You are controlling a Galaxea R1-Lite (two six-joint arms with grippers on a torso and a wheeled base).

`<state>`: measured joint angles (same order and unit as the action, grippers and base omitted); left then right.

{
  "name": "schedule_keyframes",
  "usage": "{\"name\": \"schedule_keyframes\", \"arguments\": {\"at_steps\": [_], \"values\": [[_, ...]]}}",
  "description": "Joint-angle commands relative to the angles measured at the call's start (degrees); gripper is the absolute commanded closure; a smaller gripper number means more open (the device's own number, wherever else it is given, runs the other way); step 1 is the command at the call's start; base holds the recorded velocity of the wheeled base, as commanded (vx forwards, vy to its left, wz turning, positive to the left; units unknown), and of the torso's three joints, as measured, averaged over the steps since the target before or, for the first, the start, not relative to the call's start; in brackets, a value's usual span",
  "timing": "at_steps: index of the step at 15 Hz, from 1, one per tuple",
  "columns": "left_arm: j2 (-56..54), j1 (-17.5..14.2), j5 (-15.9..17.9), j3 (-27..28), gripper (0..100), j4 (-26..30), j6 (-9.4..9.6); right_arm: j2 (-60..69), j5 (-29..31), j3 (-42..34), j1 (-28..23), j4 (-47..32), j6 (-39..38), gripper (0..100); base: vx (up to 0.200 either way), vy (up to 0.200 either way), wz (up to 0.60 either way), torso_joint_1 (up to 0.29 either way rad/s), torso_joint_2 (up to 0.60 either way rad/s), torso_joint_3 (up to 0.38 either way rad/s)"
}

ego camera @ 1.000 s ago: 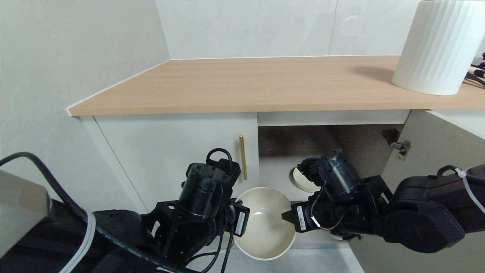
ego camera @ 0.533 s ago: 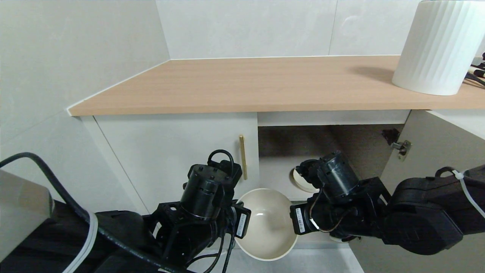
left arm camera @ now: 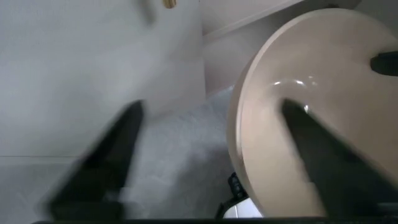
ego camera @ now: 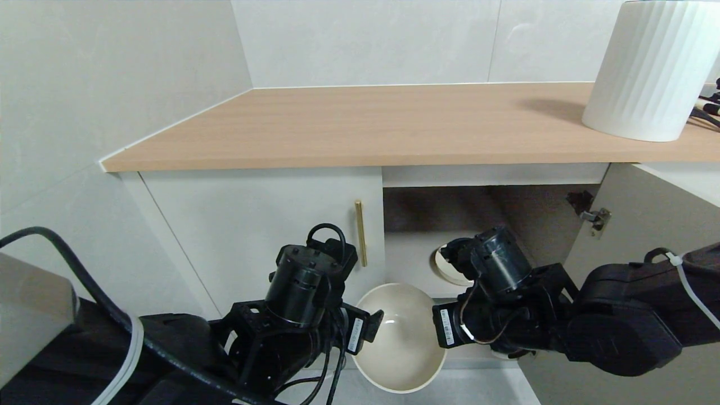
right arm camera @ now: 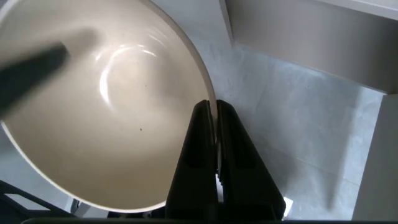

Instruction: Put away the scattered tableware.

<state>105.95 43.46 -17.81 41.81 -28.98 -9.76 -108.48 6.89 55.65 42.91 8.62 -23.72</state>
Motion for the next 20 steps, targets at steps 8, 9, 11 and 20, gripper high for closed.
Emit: {"name": "schedule_keyframes", "arguments": {"at_steps": [8, 9, 11, 20], "values": [[-1.45, -0.66, -0.73, -0.24, 0, -2.31, 0.01, -11.40, 5.86, 9.74, -19.44, 0.70, -10.20, 100, 0.000, 0.000, 0.00, 0.000, 0.00, 0.000], [-1.45, -0.66, -0.73, -0.24, 0, -2.66, 0.01, -11.31, 6.03, 10.00, -19.71, 0.87, -11.35, 100, 0.000, 0.000, 0.00, 0.000, 0.00, 0.000], [-1.45, -0.74, -0.73, -0.33, 0, -2.66, 0.01, -12.10, 8.49, 11.94, -20.76, 0.87, -13.54, 100, 0.000, 0.000, 0.00, 0.000, 0.00, 0.000], [-1.36, -1.27, -0.82, -0.15, 0, -4.86, 0.01, -22.12, 12.27, 17.91, -25.07, 8.78, -14.16, 100, 0.000, 0.000, 0.00, 0.000, 0.00, 0.000]]}}
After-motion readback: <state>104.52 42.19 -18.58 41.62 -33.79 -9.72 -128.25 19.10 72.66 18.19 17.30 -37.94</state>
